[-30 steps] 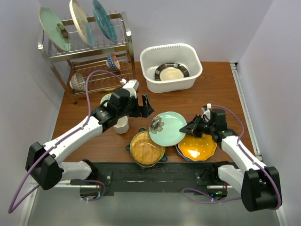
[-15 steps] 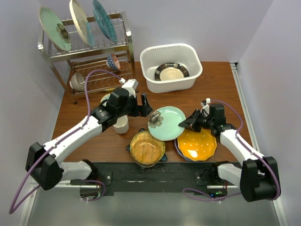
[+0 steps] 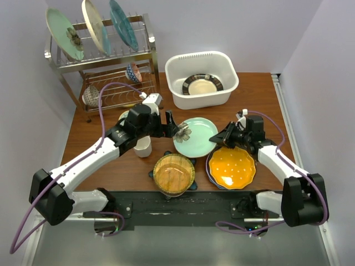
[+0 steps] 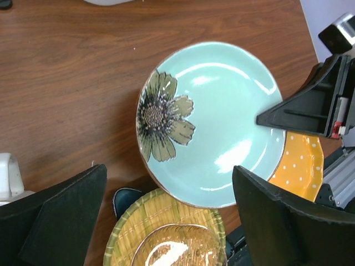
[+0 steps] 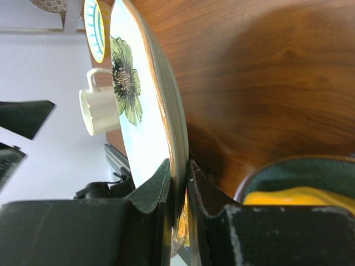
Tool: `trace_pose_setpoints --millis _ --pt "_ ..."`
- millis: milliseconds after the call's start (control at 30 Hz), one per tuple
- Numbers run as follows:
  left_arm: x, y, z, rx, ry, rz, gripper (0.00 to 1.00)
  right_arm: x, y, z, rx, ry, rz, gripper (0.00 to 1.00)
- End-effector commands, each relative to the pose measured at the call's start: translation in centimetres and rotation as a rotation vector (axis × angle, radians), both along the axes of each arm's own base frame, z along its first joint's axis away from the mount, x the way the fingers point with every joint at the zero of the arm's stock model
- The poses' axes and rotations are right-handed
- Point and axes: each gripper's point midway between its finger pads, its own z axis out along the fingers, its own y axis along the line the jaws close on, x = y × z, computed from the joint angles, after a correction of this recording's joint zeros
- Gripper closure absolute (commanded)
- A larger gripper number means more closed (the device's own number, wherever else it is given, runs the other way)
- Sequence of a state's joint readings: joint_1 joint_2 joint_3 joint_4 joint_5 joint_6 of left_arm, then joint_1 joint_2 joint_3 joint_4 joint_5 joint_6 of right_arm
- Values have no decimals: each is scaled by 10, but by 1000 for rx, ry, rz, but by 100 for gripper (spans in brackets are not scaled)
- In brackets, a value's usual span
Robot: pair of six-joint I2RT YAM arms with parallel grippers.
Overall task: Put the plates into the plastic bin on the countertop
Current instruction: Place the plate in the plastic bin.
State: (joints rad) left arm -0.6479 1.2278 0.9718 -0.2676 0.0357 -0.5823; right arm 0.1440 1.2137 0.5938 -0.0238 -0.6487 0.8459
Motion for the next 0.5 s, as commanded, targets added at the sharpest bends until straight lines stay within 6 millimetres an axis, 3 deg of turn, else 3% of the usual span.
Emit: trace_pose_setpoints --millis 0,467 --pt "2 -1 11 -28 -40 -8 0 29 16 71 117 -207 53 100" --pt "-3 -8 29 -92 -59 -40 0 90 24 111 131 -295 50 100"
